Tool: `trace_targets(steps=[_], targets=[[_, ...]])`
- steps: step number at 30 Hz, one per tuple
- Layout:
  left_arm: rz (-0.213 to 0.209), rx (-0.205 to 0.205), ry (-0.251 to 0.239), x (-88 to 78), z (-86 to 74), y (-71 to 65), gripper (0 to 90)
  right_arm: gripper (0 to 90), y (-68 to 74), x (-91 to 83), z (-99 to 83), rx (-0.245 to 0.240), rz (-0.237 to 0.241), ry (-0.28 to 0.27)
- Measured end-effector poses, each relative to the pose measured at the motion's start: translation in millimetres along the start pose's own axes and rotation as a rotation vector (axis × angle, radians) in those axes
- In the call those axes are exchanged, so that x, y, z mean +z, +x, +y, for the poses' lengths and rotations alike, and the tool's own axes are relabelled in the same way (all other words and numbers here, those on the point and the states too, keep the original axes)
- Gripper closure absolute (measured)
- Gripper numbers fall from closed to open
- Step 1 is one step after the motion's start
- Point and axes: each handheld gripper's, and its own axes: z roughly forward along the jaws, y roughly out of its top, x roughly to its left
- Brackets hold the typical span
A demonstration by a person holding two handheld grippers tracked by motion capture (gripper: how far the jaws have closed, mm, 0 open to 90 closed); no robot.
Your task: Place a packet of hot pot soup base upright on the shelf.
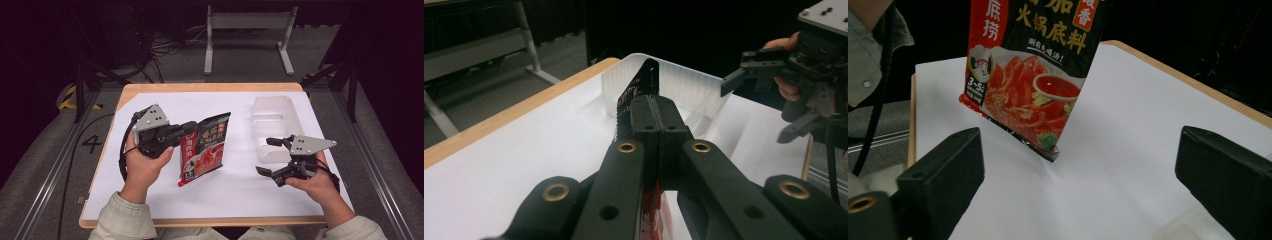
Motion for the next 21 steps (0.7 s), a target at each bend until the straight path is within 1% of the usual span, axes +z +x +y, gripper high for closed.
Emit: trace_targets(steps=[3,8,12,13,16,18,19,21], targets=[[-0.007,0.007,-0.005,-0.3,1.2,-0.7,90.0,9.1,-2.8,6.8,5.0,0.014,0.004,-0.016],[-0.029,0.017,-0.009,-1.0,3.9,-4.5,90.0,10.9,-8.0,20.3,15.0,0.021,0.028,-0.034],[-0.048,0.032,-0.017,-2.1,5.9,-7.5,90.0,11.8,-8.5,30.1,24.7,0.017,0.058,-0.039],[-0.054,0.027,-0.018,-2.0,6.0,-8.2,90.0,11.8,-8.4,32.8,27.4,0.017,0.068,-0.039],[-0.063,0.038,-0.020,-2.3,6.6,-9.6,90.0,11.9,-8.1,39.0,32.5,0.014,0.087,-0.034],[-0.069,0.040,-0.021,-3.1,6.8,-10.5,90.0,13.0,-8.8,44.7,35.1,0.020,0.112,-0.032],[-0.068,0.045,-0.021,-3.5,7.1,-10.6,90.0,15.7,-9.3,47.2,36.0,0.022,0.130,-0.028],[-0.075,0.044,-0.023,-4.3,7.3,-11.9,90.0,16.2,-9.7,52.8,37.3,0.017,0.151,-0.019]])
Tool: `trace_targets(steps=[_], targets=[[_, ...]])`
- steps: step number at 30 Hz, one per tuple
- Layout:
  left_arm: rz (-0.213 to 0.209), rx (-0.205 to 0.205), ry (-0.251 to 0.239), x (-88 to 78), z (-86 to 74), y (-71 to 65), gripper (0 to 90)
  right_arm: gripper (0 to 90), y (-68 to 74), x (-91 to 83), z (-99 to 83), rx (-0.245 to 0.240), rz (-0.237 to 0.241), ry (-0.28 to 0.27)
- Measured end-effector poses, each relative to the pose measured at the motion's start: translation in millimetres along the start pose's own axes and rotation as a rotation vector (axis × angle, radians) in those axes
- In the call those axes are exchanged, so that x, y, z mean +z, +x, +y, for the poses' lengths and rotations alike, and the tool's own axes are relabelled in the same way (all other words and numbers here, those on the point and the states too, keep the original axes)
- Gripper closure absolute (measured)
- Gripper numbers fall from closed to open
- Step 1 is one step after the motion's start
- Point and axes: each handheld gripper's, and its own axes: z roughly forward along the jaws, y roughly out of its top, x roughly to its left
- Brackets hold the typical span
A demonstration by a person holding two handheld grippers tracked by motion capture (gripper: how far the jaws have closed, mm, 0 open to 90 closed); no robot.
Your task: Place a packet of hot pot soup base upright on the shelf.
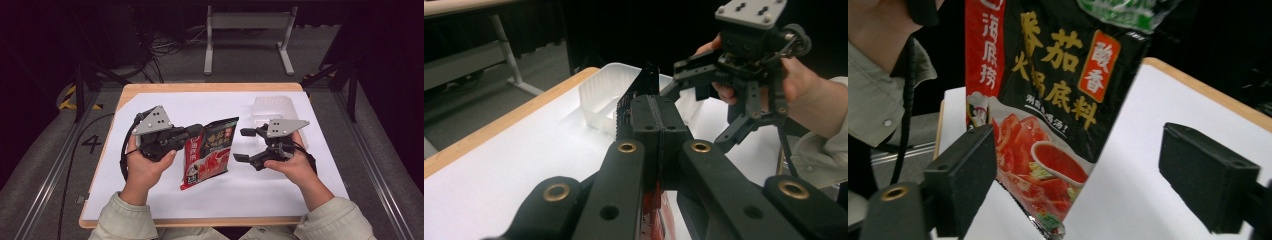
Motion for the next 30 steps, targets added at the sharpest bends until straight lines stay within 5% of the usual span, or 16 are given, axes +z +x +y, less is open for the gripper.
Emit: trace_targets(steps=[22,30], targets=[[-0.048,0.021,0.004,10.0,-0.7,-8.0,90.0,19.0,-10.0,34.5,6.0,0.012,0.082,-0.034],[-0.068,0.020,0.013,15.5,-2.7,-11.0,90.0,33.1,-10.5,34.0,8.9,-0.008,0.104,-0.043]])
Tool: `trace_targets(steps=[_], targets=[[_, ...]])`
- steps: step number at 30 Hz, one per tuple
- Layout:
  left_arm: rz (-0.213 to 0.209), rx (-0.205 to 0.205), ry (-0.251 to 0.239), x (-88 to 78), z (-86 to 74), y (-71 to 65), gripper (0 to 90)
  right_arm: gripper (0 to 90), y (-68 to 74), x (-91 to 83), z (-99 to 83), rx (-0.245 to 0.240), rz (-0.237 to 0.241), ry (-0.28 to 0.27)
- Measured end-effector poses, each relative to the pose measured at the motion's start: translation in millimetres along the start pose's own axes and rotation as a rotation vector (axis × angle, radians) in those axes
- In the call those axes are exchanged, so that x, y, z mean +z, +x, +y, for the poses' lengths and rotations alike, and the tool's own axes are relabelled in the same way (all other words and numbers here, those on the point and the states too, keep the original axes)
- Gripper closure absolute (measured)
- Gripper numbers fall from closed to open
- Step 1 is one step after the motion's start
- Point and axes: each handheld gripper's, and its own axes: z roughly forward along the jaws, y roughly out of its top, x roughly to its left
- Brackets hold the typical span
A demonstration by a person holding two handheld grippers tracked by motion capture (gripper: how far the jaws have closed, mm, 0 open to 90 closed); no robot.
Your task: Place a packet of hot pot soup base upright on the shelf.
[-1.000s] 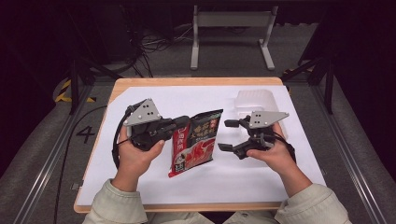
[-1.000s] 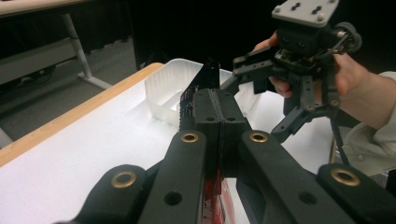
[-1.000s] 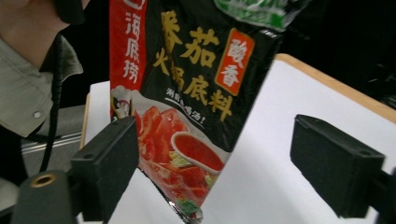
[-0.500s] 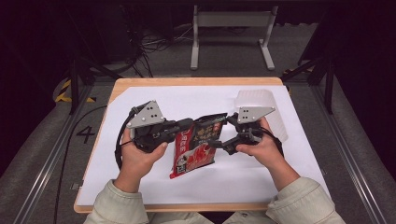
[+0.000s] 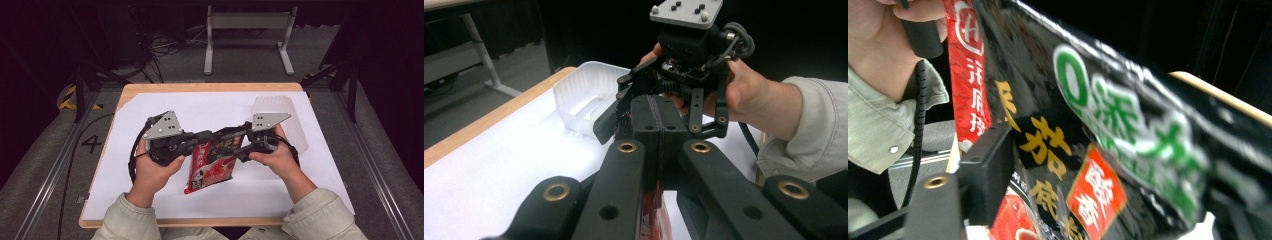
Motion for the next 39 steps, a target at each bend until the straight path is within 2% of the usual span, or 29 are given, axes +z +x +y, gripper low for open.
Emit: trace_targets(steps=[2,4,6,9,18,26,32,34,36,38,39], targets=[[-0.001,0.001,0.001,0.4,-0.4,0.2,90.0,35.7,0.1,-0.1,0.2,-0.001,0.008,0.001],[-0.004,0.000,0.004,0.8,-1.1,0.4,90.0,45.8,0.6,-0.5,1.1,-0.015,0.031,0.000],[-0.004,0.001,0.003,0.5,-1.3,-0.2,90.0,50.5,0.5,-1.3,2.0,-0.023,0.028,0.007],[-0.010,0.006,-0.001,-0.6,-1.0,-1.1,90.0,60.1,-2.5,-4.7,2.3,-0.013,0.054,0.001],[-0.033,0.003,-0.020,-4.5,-2.2,1.8,89.9,77.8,-4.4,-10.7,7.4,-0.020,0.123,0.010],[-0.057,-0.005,-0.027,-5.7,-4.1,3.0,89.7,82.5,-2.1,-12.3,9.3,-0.029,0.144,0.027],[-0.042,0.031,-0.028,-7.1,-3.1,-1.4,88.6,83.3,-2.0,-14.1,11.8,-0.028,0.151,0.019],[-0.038,0.032,-0.035,-8.4,-3.2,-2.6,85.9,83.5,-1.6,-14.8,12.8,-0.030,0.150,0.025],[-0.061,0.019,-0.054,-10.4,-3.3,-1.7,83.5,83.8,-1.5,-15.7,13.9,-0.034,0.144,0.033],[-0.057,0.018,-0.074,-12.7,-3.1,-0.8,75.3,83.9,-2.1,-16.7,14.3,-0.034,0.135,0.038],[-0.050,0.022,-0.067,-13.4,-3.1,-0.5,73.1,84.0,-2.7,-17.7,14.5,-0.034,0.135,0.034]])
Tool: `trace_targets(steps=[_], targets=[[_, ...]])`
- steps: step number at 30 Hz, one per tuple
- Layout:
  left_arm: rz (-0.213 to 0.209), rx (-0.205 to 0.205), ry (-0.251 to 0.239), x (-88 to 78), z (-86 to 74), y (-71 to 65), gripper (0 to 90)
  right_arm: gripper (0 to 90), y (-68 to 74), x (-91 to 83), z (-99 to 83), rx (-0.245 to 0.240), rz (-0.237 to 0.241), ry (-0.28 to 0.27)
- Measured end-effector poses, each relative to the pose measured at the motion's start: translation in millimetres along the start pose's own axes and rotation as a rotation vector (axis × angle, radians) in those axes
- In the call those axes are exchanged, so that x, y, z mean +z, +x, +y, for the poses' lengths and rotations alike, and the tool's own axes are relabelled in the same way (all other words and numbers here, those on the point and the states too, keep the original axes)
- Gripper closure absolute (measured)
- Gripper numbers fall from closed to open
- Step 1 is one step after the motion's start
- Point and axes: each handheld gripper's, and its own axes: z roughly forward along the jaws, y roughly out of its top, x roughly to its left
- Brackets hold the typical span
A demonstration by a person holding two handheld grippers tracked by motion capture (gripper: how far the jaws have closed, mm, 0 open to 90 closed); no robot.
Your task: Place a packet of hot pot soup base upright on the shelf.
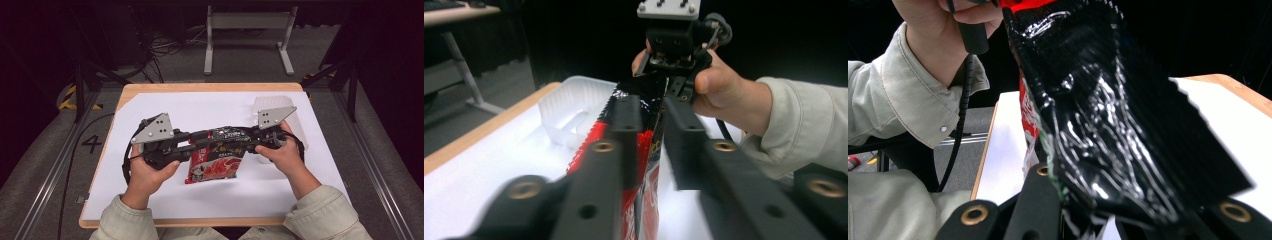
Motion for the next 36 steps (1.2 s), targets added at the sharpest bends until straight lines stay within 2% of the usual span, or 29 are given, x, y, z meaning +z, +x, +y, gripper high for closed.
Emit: trace_targets(steps=[1,4,9,10,12,14,17,21,22,26,29,36], targets=[[0.004,0.006,0.002,-0.9,-0.3,0.5,74.9,84.0,-0.1,-0.9,0.2,0.002,-0.002,-0.004],[0.004,-0.003,-0.014,-4.9,-0.4,2.6,69.9,84.0,-0.6,-5.3,2.7,0.001,-0.013,-0.001],[0.043,-0.011,-0.038,-14.5,-0.4,6.6,63.2,84.0,-2.8,-15.0,11.7,-0.007,-0.067,0.008],[0.062,-0.013,-0.039,-16.4,-0.9,7.5,62.1,84.0,-3.4,-16.8,13.3,-0.007,-0.077,0.009],[0.102,-0.015,-0.028,-19.1,-2.2,10.5,59.6,83.9,-5.3,-22.0,18.2,-0.012,-0.105,0.014],[0.110,-0.042,-0.012,-21.8,-4.3,15.1,58.1,83.9,-7.4,-27.5,22.6,-0.011,-0.127,0.010],[0.130,-0.051,-0.010,-24.6,-7.3,19.7,56.7,83.9,-10.7,-37.4,30.3,-0.016,-0.160,0.002],[0.178,-0.074,-0.007,-28.3,-15.1,28.8,52.8,83.9,-15.7,-48.3,39.5,-0.025,-0.205,0.006],[0.178,-0.074,-0.007,-28.3,-15.1,28.8,52.1,83.9,-15.7,-48.3,39.5,-0.025,-0.205,0.006],[0.198,-0.101,-0.002,-31.0,-22.1,36.4,51.6,83.9,-22.3,-61.1,46.7,-0.034,-0.262,0.013],[0.220,-0.096,0.004,-31.8,-26.3,40.7,49.7,83.8,-25.1,-69.5,48.2,-0.036,-0.290,0.016],[0.252,-0.138,0.005,-34.8,-36.1,51.8,48.1,83.8,-28.9,-89.2,49.0,-0.034,-0.364,0.024]])
